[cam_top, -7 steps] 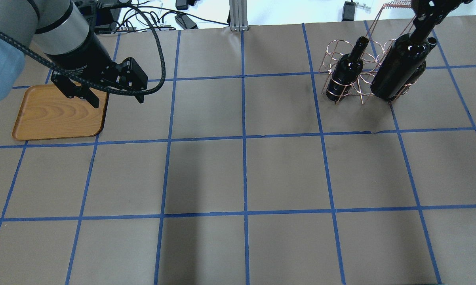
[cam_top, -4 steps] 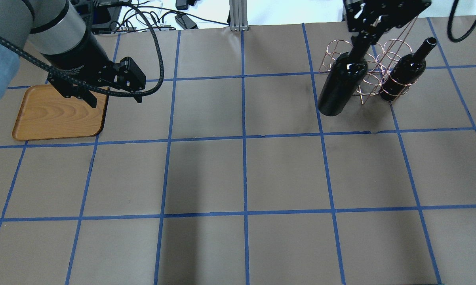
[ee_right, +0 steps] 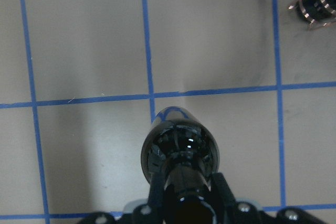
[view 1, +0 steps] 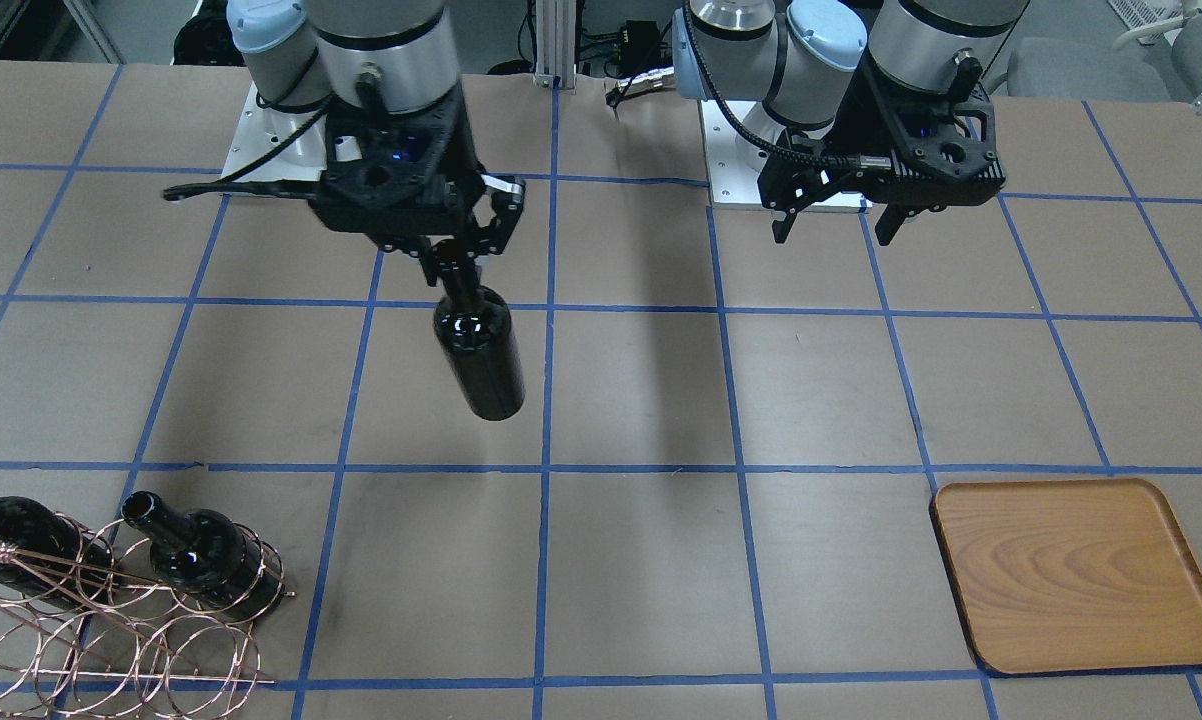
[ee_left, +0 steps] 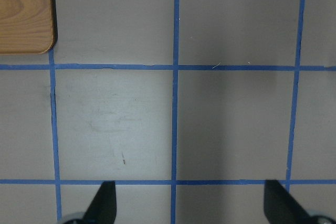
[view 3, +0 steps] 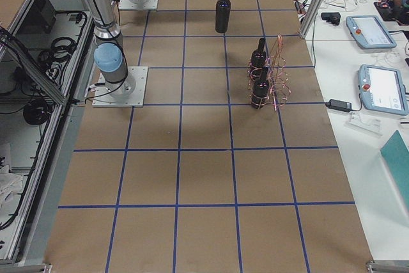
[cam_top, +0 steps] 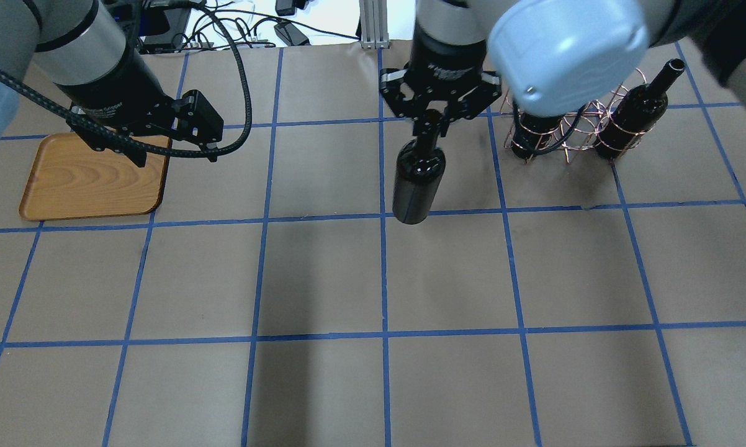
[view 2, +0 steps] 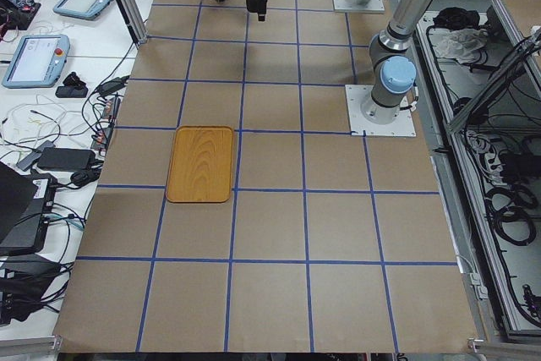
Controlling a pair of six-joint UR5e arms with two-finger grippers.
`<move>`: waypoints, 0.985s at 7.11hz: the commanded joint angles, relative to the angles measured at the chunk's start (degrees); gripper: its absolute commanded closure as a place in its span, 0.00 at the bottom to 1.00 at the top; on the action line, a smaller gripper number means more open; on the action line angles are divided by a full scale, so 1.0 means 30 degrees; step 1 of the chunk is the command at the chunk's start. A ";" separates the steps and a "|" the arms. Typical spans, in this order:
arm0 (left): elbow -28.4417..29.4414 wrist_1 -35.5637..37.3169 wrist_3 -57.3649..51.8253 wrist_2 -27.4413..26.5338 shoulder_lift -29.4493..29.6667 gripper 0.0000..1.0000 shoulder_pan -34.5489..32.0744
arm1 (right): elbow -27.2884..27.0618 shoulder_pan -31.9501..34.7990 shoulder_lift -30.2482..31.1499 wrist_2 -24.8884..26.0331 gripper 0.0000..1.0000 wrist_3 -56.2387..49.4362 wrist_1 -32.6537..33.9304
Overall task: Take wine from basket and place on tray
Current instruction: 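Lift the bottle out of the rack and carry it toward the table center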
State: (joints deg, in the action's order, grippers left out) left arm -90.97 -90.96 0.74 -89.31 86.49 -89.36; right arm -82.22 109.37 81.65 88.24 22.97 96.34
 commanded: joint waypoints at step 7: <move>0.0000 -0.0001 -0.0043 0.0033 -0.0089 0.00 0.0138 | -0.3207 0.3883 -0.0293 0.0176 1.00 0.3712 0.1814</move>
State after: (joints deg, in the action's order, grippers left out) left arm -90.97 -90.96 0.62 -89.21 86.22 -88.96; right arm -91.65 120.09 80.88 88.86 33.43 101.77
